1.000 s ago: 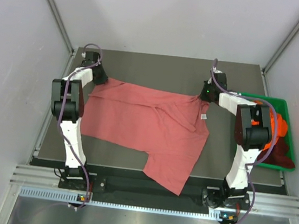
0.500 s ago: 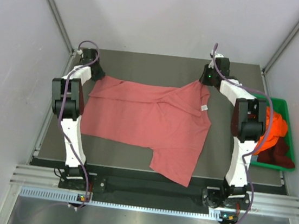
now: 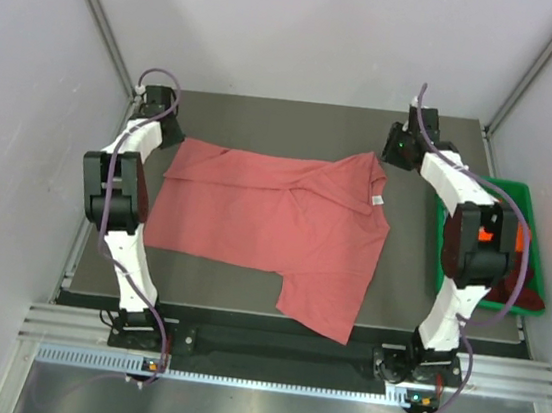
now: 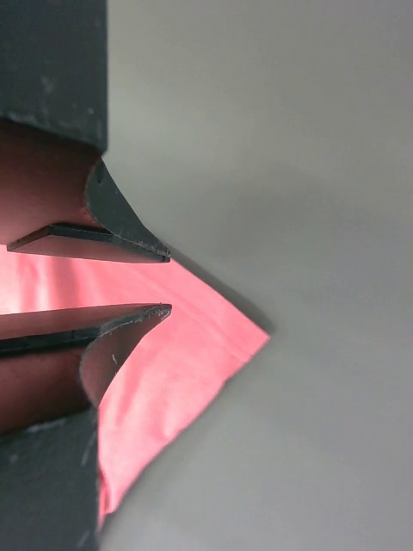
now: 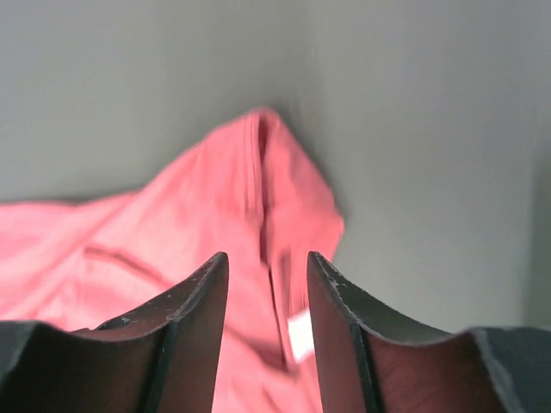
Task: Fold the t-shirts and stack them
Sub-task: Fold the tshirt
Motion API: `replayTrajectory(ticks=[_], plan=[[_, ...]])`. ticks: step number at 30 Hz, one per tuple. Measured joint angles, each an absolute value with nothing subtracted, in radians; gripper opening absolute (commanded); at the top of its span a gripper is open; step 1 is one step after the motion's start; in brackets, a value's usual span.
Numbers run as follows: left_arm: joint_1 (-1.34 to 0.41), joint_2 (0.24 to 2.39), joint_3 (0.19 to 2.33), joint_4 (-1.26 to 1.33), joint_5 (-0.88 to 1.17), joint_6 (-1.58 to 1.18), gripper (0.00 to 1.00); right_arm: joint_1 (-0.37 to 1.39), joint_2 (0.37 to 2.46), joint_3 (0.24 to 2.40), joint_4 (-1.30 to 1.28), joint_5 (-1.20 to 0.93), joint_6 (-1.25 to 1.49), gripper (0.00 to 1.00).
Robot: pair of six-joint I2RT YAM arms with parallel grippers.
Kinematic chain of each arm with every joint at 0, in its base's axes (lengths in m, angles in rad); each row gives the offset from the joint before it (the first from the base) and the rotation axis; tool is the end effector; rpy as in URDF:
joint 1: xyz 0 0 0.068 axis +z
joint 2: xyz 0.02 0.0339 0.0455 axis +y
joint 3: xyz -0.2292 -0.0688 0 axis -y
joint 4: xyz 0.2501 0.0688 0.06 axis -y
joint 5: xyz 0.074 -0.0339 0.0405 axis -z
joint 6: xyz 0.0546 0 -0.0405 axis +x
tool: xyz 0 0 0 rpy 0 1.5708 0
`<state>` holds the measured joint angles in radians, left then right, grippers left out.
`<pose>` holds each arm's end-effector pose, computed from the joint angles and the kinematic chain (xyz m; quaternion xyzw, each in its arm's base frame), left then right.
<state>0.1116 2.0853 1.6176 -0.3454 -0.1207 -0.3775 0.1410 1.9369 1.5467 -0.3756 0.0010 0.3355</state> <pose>0.4675 0.0590 0.1607 -0.2462 0.8944 0.0066 0.3733 0.4444 0.0630 0.1987 0.0895 0.9157 0.0920 0.3808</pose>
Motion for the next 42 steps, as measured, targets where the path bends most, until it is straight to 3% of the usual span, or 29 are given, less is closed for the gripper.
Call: replayTrajectory(ticks=[3, 19, 21, 26, 33, 37, 41, 42], plan=[[0.112, 2.059, 1.589, -0.36, -0.125, -0.377, 0.29, 0.141, 1.853, 1.464, -0.389, 0.0, 0.359, 0.36], [0.112, 1.777, 1.233, -0.371, -0.097, -0.478, 0.25, 0.141, 1.72, 1.037, -0.429, 0.064, 0.518, 0.35], [0.112, 1.748, 1.208, -0.366, -0.098, -0.488, 0.25, 0.141, 1.692, 0.995, -0.425, 0.074, 0.526, 0.31], [0.112, 1.726, 1.124, -0.351, -0.107, -0.528, 0.25, 0.141, 1.644, 0.933, -0.405, 0.102, 0.537, 0.0], [0.113, 1.723, 1.055, -0.368, -0.084, -0.605, 0.25, 0.109, 1.626, 0.907, -0.38, 0.126, 0.53, 0.0], [0.113, 1.672, 1.046, -0.374, -0.048, -0.614, 0.34, 0.069, 1.583, 0.868, -0.374, 0.139, 0.516, 0.0], [0.114, 1.634, 1.11, -0.368, -0.05, -0.559, 0.39, 0.063, 1.551, 0.858, -0.372, 0.115, 0.488, 0.32], [0.115, 1.645, 1.148, -0.362, -0.051, -0.534, 0.39, 0.063, 1.546, 0.858, -0.369, 0.1, 0.474, 0.35]])
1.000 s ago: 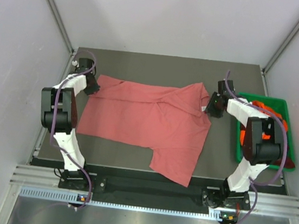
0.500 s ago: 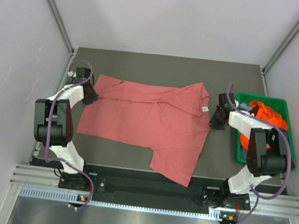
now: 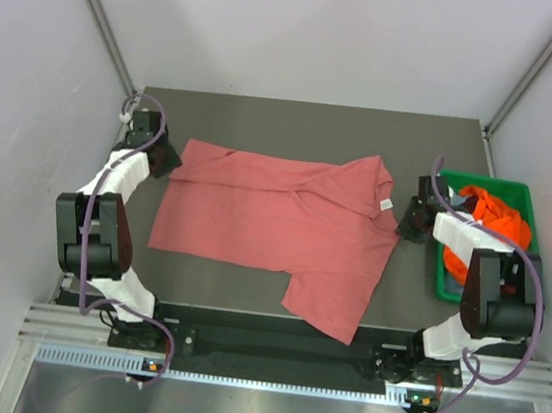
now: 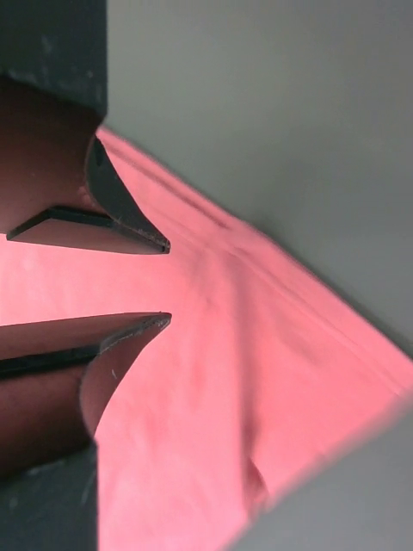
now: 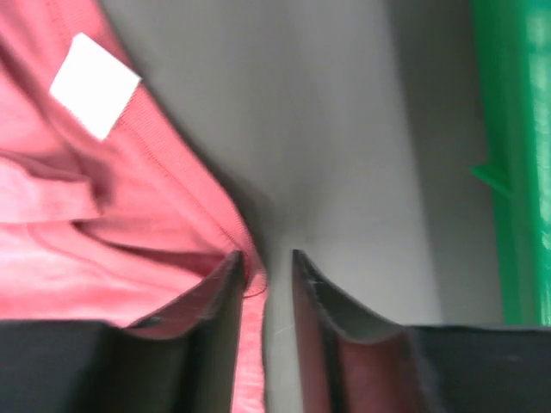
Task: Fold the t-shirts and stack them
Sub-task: Fold the tshirt
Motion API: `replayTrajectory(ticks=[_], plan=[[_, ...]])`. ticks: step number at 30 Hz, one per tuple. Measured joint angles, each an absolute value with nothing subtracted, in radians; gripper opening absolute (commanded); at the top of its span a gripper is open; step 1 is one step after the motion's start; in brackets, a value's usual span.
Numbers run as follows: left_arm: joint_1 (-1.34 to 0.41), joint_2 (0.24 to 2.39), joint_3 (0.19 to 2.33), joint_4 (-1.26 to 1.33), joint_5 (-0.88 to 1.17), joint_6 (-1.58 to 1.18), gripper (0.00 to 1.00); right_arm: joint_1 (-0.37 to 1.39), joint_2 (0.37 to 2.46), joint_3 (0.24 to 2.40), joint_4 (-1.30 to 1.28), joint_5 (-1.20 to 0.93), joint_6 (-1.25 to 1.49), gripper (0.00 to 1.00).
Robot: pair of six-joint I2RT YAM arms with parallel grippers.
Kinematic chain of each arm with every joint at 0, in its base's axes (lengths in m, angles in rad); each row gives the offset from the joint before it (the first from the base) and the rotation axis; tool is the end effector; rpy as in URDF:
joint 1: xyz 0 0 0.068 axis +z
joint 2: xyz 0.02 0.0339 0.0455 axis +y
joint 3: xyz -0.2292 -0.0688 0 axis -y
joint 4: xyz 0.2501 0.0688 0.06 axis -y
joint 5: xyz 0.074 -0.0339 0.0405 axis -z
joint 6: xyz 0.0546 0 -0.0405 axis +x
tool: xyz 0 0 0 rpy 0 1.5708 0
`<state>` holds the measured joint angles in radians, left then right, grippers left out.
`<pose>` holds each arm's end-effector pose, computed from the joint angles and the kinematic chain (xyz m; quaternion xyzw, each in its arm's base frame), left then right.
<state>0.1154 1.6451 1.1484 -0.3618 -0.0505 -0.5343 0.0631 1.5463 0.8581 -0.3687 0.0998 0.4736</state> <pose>0.3667 0.0453 0.1784 -0.3074 0.8851 -0.0493 0.3459 0.3085 0.0140 0.1184 0.2093 0.9431 0.0208 0.2575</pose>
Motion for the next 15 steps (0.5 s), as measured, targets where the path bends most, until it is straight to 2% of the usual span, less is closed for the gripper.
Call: replayTrajectory(ticks=[5, 11, 15], plan=[[0.12, 1.814, 1.396, -0.335, -0.004, -0.409, 0.39, 0.064, 1.531, 0.869, -0.359, 0.013, 0.417, 0.42], [0.121, 2.132, 1.681, -0.377, 0.071, -0.278, 0.4, 0.079, 1.555, 0.955, -0.27, -0.147, 0.332, 0.41], [0.121, 2.241, 1.748, -0.418, 0.093, -0.213, 0.41, 0.083, 1.662, 1.073, -0.218, -0.225, 0.275, 0.4]])
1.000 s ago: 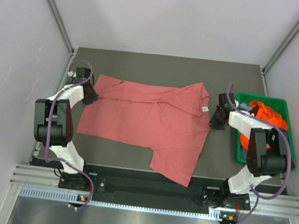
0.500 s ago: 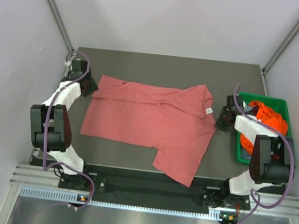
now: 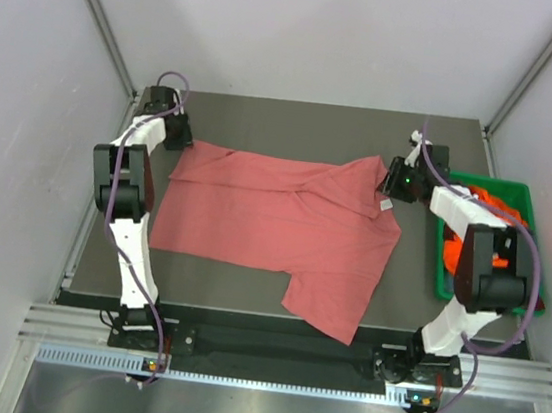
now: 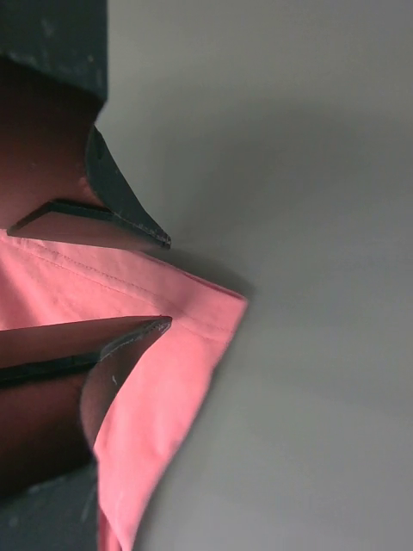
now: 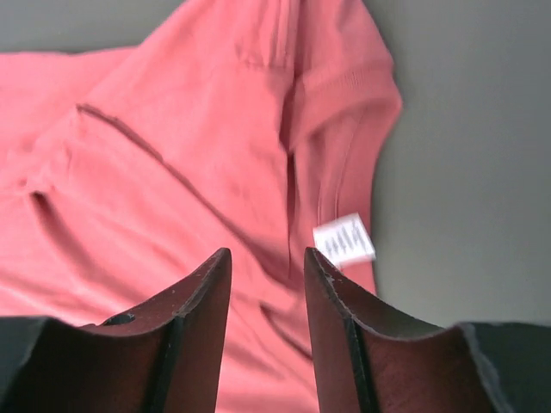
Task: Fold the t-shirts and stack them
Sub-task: Fold the tshirt
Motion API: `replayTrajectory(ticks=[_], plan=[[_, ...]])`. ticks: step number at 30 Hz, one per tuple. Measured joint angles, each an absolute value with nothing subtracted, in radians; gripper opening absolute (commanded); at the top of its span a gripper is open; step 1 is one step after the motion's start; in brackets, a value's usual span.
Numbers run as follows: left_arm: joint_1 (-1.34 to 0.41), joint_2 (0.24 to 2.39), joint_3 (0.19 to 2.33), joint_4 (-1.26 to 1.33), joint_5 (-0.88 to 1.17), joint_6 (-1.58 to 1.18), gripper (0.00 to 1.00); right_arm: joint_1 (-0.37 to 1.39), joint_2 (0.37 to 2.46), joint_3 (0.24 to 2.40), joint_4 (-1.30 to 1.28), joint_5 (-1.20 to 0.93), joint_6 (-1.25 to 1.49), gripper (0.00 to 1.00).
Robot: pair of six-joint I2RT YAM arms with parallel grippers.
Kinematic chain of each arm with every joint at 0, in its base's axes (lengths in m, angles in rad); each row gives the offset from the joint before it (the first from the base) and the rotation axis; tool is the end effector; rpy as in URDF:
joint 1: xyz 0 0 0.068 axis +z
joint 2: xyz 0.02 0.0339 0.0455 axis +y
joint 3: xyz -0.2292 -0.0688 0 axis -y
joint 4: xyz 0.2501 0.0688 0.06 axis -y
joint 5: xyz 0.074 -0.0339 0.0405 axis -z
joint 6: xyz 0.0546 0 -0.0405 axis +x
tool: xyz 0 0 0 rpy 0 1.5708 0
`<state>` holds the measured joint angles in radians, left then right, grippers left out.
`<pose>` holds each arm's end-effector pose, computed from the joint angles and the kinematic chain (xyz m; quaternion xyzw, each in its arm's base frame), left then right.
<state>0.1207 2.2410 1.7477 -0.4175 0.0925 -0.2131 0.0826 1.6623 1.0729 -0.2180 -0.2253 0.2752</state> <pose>0.4868 0.0540 0.1261 -0.1422 0.9344 -0.0586 0.3213 0.3679 0.0427 0.1607 0.0470 0.9219 0.1685 0.3457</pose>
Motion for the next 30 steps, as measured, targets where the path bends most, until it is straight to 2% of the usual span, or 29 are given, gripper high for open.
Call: replayTrajectory(ticks=[10, 24, 30], plan=[[0.121, 2.26, 1.804, -0.418, 0.139, -0.126, 0.4, 0.083, 1.928, 1.261, -0.17, -0.31, 0.228, 0.4], [0.12, 2.3, 1.831, -0.411, 0.171, -0.105, 0.31, 0.083, 2.032, 1.377, -0.134, -0.327, 0.228, 0.37], [0.119, 2.316, 1.859, -0.419, 0.168, -0.102, 0.39, 0.083, 2.059, 1.384, -0.134, -0.331, 0.231, 0.36]])
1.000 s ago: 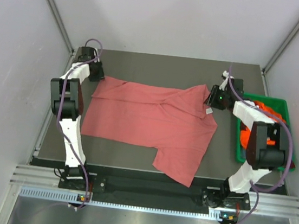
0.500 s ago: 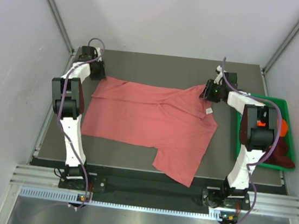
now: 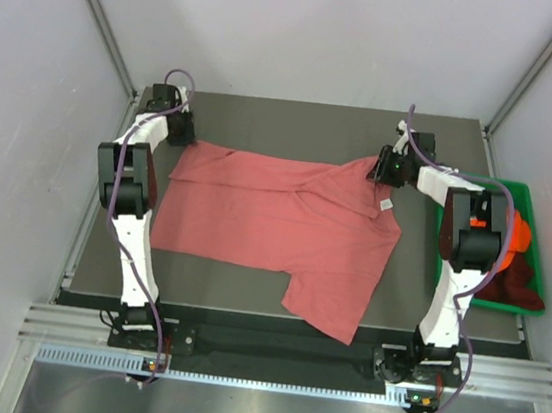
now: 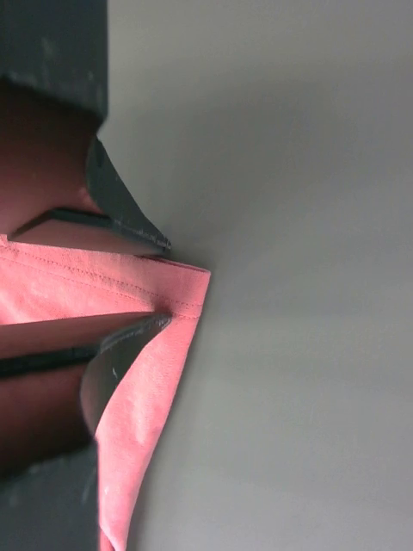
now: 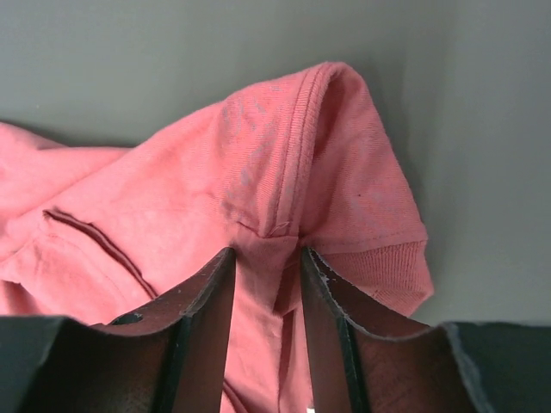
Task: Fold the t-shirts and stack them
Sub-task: Fold the tshirt
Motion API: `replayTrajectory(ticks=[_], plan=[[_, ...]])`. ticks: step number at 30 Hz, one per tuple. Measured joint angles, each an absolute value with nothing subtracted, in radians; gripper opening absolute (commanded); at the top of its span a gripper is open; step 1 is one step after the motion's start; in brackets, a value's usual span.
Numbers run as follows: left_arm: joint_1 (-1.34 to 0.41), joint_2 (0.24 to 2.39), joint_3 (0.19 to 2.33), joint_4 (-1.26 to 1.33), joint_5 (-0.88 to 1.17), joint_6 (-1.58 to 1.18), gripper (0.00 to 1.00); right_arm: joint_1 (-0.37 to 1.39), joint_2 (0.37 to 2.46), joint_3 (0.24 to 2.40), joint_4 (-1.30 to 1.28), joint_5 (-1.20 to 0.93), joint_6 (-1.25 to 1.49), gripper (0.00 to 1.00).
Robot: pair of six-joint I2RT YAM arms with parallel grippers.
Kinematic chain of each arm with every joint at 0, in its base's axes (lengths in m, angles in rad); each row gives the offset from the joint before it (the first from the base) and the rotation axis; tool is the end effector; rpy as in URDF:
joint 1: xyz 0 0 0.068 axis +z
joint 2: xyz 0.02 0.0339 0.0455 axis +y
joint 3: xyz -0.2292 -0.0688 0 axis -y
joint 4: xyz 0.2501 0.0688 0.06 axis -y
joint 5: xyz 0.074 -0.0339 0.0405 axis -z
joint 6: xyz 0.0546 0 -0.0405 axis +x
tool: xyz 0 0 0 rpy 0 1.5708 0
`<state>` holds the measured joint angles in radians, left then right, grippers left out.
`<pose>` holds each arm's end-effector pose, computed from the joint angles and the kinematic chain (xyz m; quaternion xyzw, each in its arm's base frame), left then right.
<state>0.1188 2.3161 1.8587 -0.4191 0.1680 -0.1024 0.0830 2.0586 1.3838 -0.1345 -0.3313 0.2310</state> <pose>0.5056 0.0512 0.1271 -0.0751 0.9345 -0.0761 0.3397 0.4439 0.0547 0.1156 0.0066 0.9177 0.2085 0.3381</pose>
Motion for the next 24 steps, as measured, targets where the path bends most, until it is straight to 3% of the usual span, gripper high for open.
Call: replayTrajectory(ticks=[8, 24], plan=[[0.118, 2.316, 1.872, -0.426, 0.15, -0.088, 0.42, 0.083, 2.064, 1.384, -0.126, -0.344, 0.235, 0.24], [0.116, 2.365, 1.934, -0.421, 0.152, -0.077, 0.33, 0.083, 2.066, 1.396, -0.123, -0.354, 0.238, 0.23]])
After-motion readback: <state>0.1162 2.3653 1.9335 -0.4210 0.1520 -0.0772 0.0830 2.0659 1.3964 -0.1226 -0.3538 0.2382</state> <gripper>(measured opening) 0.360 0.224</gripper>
